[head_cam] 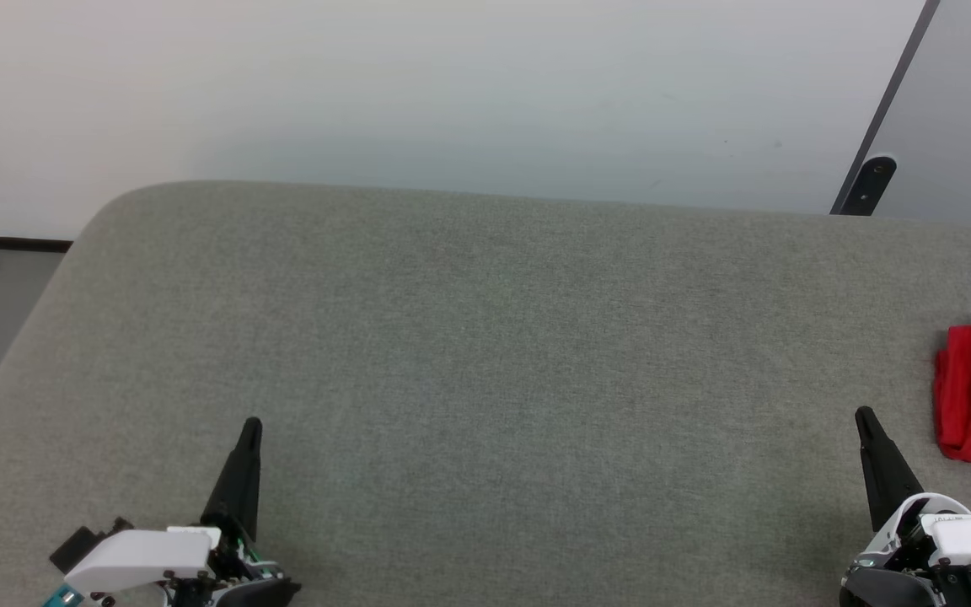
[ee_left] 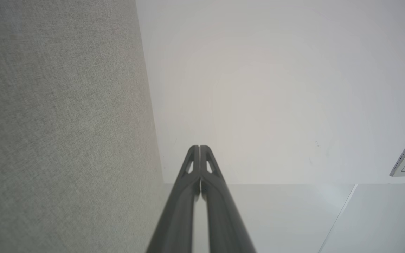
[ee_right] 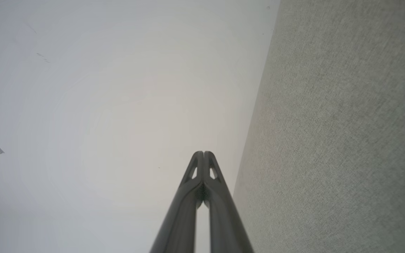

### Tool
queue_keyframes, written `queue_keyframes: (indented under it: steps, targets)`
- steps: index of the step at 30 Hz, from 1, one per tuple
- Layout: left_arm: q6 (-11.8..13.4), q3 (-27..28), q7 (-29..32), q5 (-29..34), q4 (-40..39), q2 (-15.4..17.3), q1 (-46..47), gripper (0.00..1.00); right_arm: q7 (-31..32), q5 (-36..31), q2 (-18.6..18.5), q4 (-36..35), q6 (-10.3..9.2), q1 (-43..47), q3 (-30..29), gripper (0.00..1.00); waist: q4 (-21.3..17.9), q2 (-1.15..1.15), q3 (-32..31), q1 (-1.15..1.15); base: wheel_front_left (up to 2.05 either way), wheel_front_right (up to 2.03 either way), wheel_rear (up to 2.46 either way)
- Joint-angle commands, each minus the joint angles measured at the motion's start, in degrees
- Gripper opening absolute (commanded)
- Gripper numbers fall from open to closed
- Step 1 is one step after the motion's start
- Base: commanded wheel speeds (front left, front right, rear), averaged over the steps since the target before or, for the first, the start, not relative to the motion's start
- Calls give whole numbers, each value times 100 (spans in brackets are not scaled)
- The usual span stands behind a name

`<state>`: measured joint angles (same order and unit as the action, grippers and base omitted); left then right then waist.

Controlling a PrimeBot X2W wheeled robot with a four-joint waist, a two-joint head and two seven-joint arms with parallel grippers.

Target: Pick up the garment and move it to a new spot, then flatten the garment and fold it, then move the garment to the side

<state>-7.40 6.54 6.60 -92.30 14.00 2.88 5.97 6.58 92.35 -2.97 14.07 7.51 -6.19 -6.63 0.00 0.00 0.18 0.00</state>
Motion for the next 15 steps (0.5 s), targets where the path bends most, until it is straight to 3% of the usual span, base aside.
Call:
queue_keyframes:
  steps: [1,15]
  targets:
    - [-17,11,11,-18,8,-5,60,0,13,14,20,1,-5,-23,20,0,0,0,0,0,0,0,0]
    - [-17,10,10,-18,8,-5,60,0,13,14,20,1,-5,-23,20,0,0,0,0,0,0,0,0]
